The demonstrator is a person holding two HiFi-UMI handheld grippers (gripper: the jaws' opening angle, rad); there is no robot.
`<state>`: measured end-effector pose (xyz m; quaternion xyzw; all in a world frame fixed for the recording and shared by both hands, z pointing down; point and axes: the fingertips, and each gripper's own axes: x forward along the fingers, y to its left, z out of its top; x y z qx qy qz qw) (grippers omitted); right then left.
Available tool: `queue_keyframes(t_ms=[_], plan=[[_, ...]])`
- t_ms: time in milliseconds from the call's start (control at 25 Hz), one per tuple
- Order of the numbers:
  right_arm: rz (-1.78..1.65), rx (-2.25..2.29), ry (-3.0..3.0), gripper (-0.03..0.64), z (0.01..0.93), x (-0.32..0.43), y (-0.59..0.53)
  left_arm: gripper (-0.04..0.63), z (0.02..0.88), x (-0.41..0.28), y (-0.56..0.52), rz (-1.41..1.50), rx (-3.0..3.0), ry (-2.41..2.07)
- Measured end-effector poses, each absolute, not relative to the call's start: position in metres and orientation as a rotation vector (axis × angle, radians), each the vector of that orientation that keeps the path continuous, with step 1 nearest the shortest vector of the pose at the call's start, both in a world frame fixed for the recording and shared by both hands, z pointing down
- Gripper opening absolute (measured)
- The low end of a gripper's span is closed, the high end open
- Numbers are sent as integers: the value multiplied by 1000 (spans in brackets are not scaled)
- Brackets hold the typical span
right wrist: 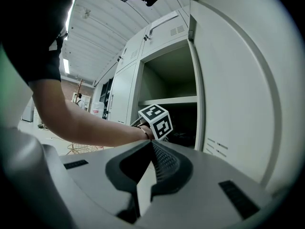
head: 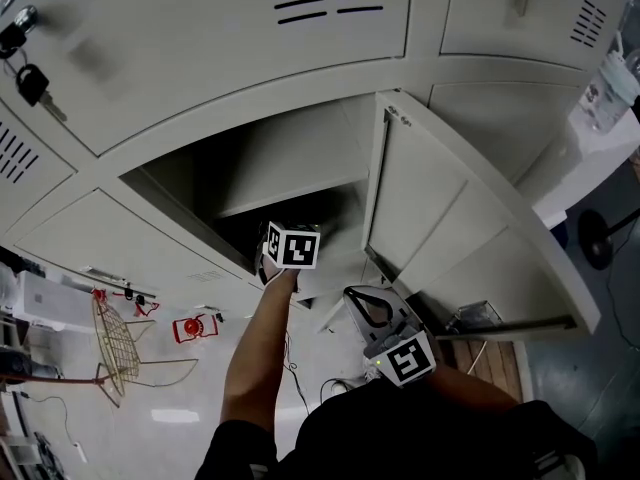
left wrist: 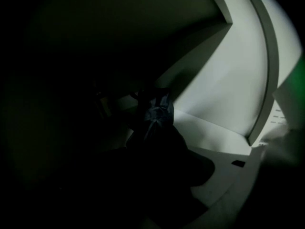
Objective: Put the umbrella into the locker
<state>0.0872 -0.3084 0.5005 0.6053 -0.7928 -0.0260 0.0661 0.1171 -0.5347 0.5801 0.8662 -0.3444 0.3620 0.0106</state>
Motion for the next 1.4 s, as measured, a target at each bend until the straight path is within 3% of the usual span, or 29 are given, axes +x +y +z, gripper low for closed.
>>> queue_keyframes(t_ms=[200, 400, 560, 960, 1400], plan=[[-64, 1845, -2385, -2, 501, 90, -305, 254, 587, 119, -537, 1166, 2662, -1056], [-74, 1869, -2399, -2, 496, 87, -301, 349, 577, 115, -538, 1064, 2721, -1096], [-78, 1900, -2396, -2, 490, 90, -296, 367, 545, 107, -519, 928, 2802, -1136], [-80, 1969, -2385, -2, 480, 98, -278, 354, 491, 67, -425, 597, 2894, -1064], [-186, 1935, -2383, -2, 471, 89, -263, 228, 490, 2, -349, 444, 2847, -1138]])
